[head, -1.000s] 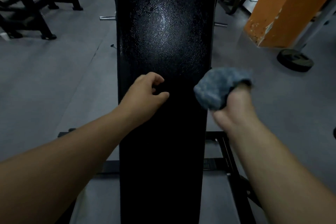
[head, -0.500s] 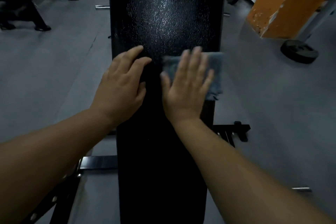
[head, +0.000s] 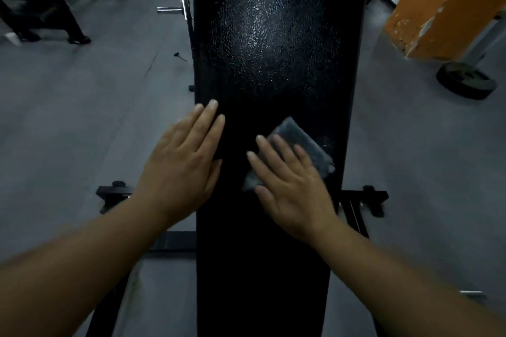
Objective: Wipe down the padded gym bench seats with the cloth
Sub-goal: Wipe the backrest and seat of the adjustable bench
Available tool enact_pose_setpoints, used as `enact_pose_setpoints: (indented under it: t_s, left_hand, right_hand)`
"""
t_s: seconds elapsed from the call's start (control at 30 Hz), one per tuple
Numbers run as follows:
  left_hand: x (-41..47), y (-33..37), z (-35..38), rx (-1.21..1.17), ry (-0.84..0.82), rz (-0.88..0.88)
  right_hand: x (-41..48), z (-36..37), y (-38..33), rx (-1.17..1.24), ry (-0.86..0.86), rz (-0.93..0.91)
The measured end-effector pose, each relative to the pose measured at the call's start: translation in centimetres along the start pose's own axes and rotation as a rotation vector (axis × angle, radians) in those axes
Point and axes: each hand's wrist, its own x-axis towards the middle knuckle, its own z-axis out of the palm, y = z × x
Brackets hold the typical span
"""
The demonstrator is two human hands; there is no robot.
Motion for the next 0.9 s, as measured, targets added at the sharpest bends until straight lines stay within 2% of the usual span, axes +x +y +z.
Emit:
enact_pose_setpoints:
  t_s: [0.07, 0.13, 0.23, 0.27, 0.33, 0.43, 0.53, 0.63, 0.67, 0.7, 0.8, 0.83, 0.9]
  left_hand:
    - [-1.8, 0.1, 0.5, 0.010, -0.018, -0.014]
    - [-2.5, 0.4, 1.1, 0.018, -0.021, -0.029]
    - [-2.6, 1.1, 1.7, 0.002, -0.005, -0.077]
    - [-2.6, 1.3, 1.8, 0.000, -0.011, -0.094]
    - [-2.8, 1.5, 1.9, 0.011, -0.030, -0.105]
    - [-2.9, 1.5, 2.0, 0.032, -0.029, -0.122]
    - [-2.8, 1.7, 1.9, 0.032, -0.031, -0.129]
    - [-2.9, 1.7, 1.9, 0.035, -0.022, -0.130]
    - [-2.9, 1.6, 2.1, 0.041, -0.012, -0.128]
    - [-2.9, 1.5, 2.2, 0.046, -0.004, -0.124]
    - [-2.9, 1.3, 2.1, 0.069, 0.002, -0.109]
    - [-2.9, 1.3, 2.0, 0.071, 0.000, -0.111]
    - [-3.0, 1.5, 1.8, 0.079, -0.025, -0.124]
  right_hand:
    - [-0.1, -0.9, 2.5, 0.071, 0.049, 0.043]
    - [3.6, -1.9, 3.4, 0.132, 0.166, 0.233]
    - [9.5, -1.5, 0.5, 0.078, 0.248, 0.416]
    - [9.7, -0.9, -0.8, 0.028, 0.231, 0.382]
    - [7.0, 0.1, -1.8, -0.024, 0.124, 0.193]
    - [3.2, -1.3, 1.7, -0.034, -0.007, -0.026]
    - [6.8, -3.0, 4.9, -0.061, 0.057, 0.079]
    - [11.3, -2.9, 2.4, -0.107, 0.159, 0.331]
    - [11.5, -2.4, 1.2, -0.107, 0.165, 0.352]
    - [10.5, -1.8, 0.3, -0.094, 0.144, 0.296]
    - [2.7, -1.1, 1.5, -0.107, -0.036, -0.087]
    - [0.2, -1.7, 3.5, -0.123, -0.072, -0.144]
    - [-1.3, -2.9, 8.0, -0.108, -0.024, -0.098]
